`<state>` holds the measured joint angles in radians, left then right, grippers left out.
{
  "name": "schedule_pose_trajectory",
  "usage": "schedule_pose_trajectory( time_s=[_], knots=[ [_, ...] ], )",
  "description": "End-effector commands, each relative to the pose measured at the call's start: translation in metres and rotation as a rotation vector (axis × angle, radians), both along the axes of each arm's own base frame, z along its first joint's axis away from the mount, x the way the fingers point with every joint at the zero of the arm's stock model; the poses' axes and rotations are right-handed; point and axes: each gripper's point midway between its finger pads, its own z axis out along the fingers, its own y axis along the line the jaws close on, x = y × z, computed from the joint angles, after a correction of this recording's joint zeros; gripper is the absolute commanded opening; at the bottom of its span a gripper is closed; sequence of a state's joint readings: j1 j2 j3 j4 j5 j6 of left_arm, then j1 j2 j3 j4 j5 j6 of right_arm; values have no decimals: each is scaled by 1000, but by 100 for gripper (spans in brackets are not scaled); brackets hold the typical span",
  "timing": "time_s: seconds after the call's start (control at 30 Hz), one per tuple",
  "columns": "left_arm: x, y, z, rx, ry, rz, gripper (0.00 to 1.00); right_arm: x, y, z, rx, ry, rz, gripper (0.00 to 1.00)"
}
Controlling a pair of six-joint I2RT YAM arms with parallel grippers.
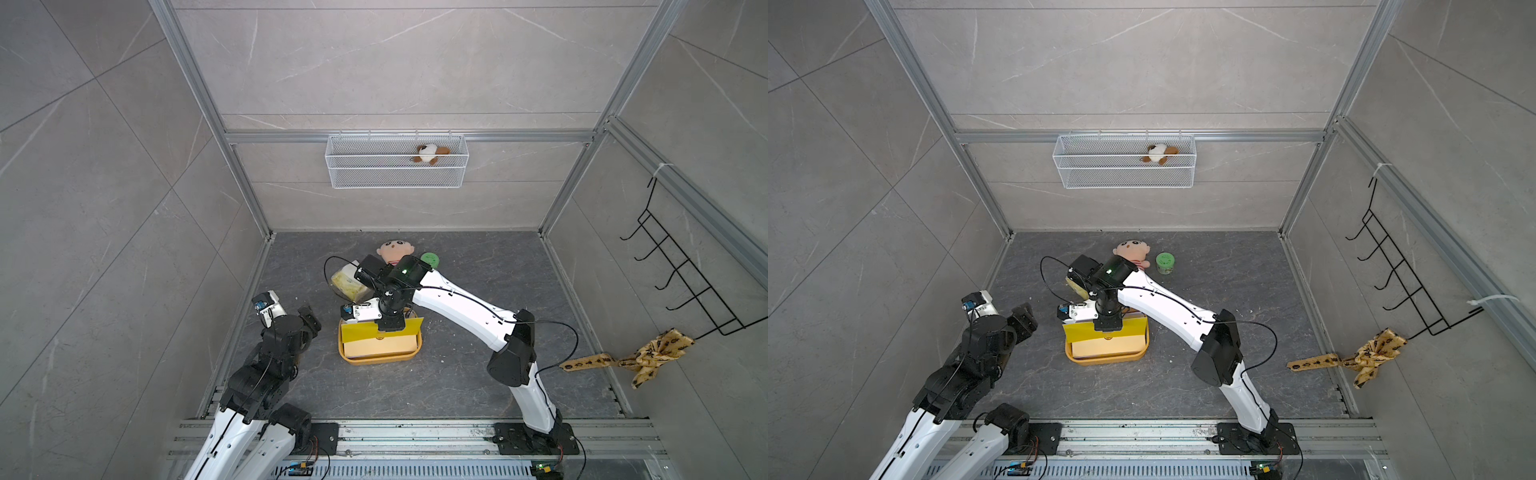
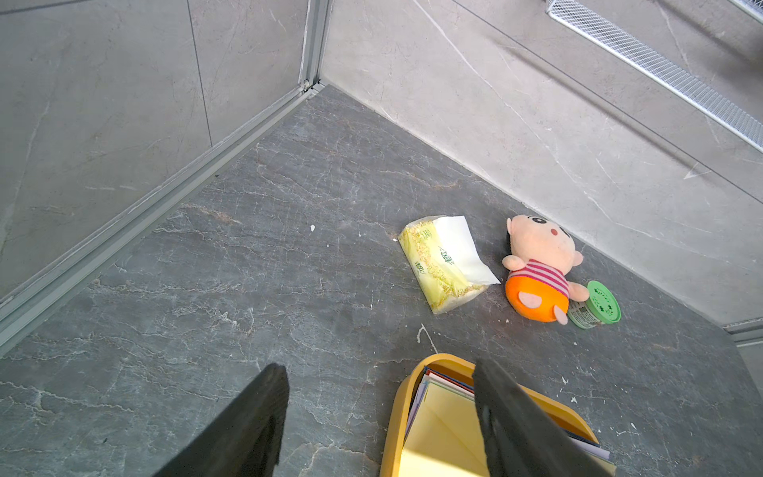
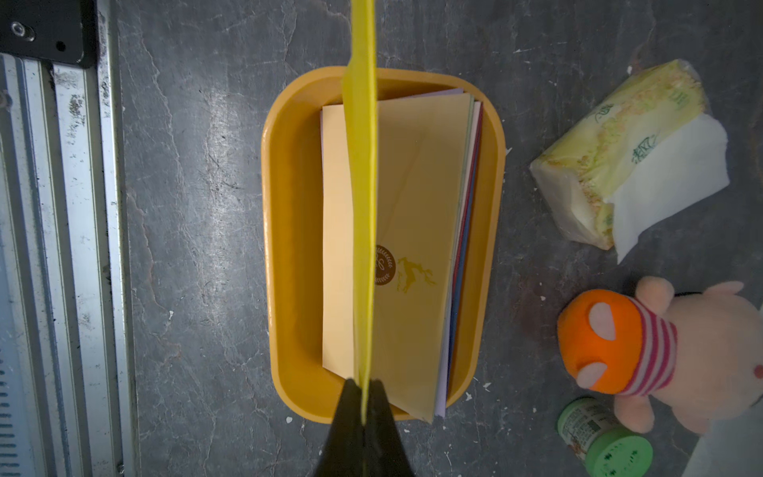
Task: Put the sealed envelopes into the storage box
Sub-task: Place the envelope in the storage box.
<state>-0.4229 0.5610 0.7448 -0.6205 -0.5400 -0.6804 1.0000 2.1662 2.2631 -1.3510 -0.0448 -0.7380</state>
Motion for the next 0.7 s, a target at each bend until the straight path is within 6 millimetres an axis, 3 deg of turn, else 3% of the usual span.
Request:
schedule_pose_trajectory(
  time_s=[0.0,0.1,0.37,0.67],
  knots=[
    [2,-1,4,2,-17,-4,76,-4,0,-22,-56,22,27,0],
    [2,-1,4,0,-17,-8,76,-3,1,-30,-73,31,25,2],
    [4,-5,1,-3,-9,-25,76,-4,4,-37,-71,41,23,30],
    [5,-6,-1,-2,-1,-28,76,2,5,-32,-47,16,-18,31]
  ],
)
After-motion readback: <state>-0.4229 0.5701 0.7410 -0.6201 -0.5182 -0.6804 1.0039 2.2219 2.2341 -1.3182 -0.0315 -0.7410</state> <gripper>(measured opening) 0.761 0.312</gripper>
